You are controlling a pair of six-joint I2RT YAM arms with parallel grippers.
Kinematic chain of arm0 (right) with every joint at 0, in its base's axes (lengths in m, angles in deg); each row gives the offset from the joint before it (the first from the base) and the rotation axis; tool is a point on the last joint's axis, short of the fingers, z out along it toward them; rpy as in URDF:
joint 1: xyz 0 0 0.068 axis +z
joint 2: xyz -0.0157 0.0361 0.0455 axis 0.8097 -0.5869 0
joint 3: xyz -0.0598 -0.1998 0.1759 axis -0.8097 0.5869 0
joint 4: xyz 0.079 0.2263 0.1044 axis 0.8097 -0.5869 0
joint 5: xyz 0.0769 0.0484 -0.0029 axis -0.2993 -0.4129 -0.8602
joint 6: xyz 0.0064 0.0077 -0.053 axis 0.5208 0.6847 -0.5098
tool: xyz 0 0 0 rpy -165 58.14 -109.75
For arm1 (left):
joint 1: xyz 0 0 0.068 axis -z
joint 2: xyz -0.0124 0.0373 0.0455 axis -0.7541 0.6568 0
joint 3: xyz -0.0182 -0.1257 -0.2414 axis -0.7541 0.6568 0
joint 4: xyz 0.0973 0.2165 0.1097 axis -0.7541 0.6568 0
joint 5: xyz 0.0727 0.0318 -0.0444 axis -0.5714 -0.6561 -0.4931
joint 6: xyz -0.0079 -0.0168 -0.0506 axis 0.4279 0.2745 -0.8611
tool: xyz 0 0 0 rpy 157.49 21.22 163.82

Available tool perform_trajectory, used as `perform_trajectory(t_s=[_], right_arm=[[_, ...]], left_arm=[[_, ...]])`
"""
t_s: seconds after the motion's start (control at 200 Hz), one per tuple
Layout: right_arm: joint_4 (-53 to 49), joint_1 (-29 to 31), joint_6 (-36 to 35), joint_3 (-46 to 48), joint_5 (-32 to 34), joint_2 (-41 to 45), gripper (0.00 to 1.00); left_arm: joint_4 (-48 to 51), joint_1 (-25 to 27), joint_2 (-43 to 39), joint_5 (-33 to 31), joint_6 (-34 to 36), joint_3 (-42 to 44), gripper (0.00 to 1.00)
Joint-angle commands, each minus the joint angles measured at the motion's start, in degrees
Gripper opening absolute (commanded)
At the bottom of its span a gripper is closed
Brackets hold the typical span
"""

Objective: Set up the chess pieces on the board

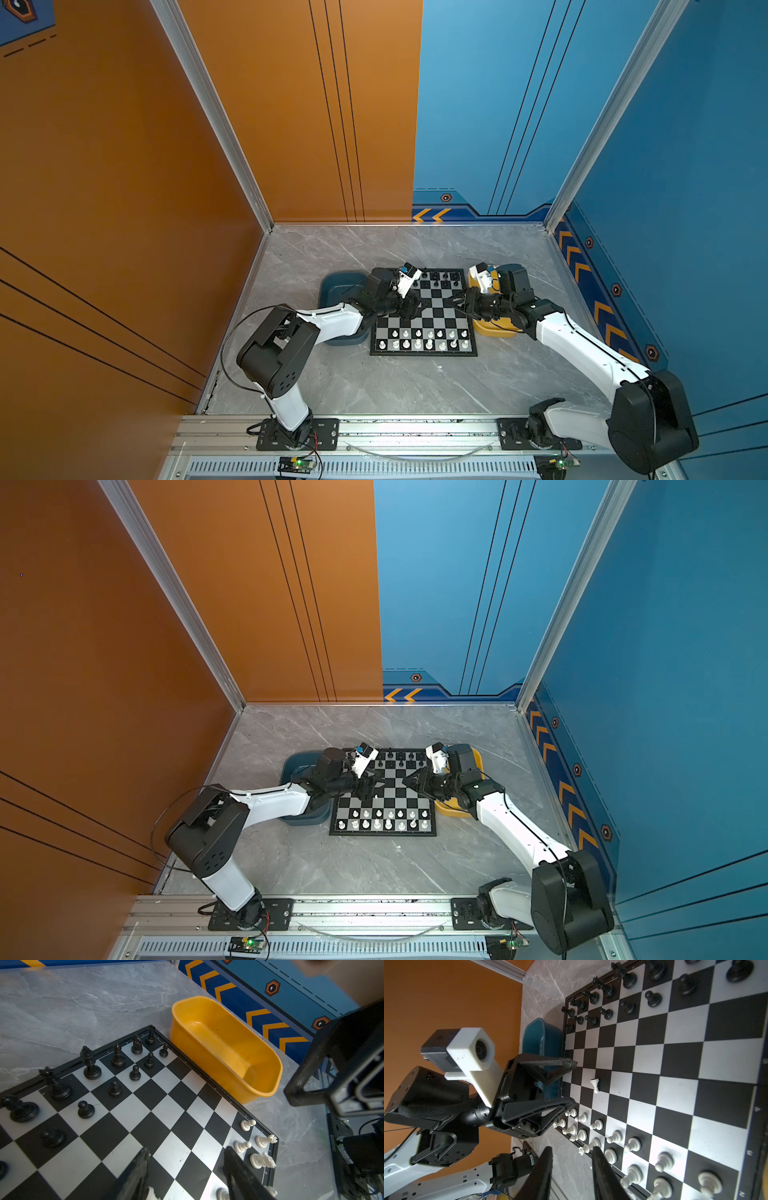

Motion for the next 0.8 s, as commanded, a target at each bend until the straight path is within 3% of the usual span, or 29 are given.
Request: perform_trajectory(t_s=[0.0, 0.25, 0.521, 0.796], right_arm=[[-0.9, 0.5, -1.9, 0.8, 3.0, -0.8, 0.35], [-8.5, 5.8, -8.8, -6.0, 9.8, -6.5, 0.33], [-18.1, 14.6, -18.2, -17.9, 14.4, -20.0, 0.30], [-24.8, 20.1, -24.3, -26.8, 19.6, -29.7, 0.30]], left_arm=[[-2.7, -0.4, -1.6, 2.7, -1.9, 1.0, 0.59], [-3.7, -3.0, -9.1, 0.1, -4.0, 3.7, 0.57], [10.3, -4.5, -22.9, -10.5, 0.3, 4.7, 0.55], [12.9, -5.4, -30.0, -12.7, 0.8, 7.4, 0.55]])
